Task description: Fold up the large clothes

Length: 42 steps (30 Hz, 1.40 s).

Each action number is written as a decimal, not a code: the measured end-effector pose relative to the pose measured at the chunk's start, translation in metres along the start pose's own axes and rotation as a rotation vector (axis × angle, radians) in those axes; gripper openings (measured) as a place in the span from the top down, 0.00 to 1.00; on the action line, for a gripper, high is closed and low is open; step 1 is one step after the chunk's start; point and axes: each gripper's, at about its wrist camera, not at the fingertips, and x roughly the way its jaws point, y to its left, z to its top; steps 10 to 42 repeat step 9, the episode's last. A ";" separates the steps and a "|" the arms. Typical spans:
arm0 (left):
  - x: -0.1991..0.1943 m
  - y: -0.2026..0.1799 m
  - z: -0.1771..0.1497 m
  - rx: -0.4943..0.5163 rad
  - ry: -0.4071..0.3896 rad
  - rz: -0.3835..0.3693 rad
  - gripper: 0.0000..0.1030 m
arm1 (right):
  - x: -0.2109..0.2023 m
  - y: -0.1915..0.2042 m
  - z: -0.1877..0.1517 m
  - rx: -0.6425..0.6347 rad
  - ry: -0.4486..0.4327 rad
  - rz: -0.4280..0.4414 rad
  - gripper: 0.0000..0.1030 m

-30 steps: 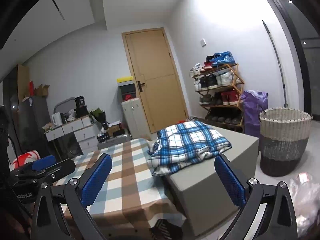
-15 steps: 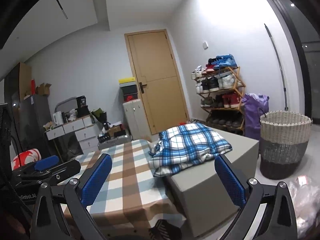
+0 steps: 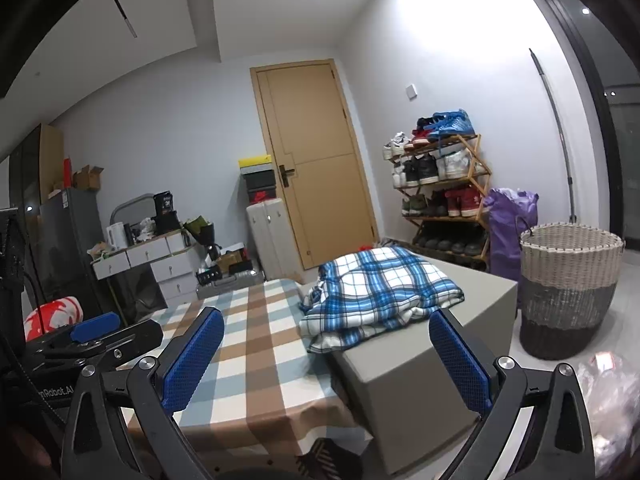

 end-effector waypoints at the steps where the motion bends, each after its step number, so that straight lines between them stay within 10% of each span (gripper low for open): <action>1: 0.000 0.000 0.000 0.004 -0.001 0.003 0.01 | 0.000 0.000 0.000 0.000 0.000 -0.001 0.00; 42: 0.003 0.009 0.001 -0.041 0.000 0.002 0.01 | 0.008 0.004 0.001 -0.008 0.003 0.013 0.00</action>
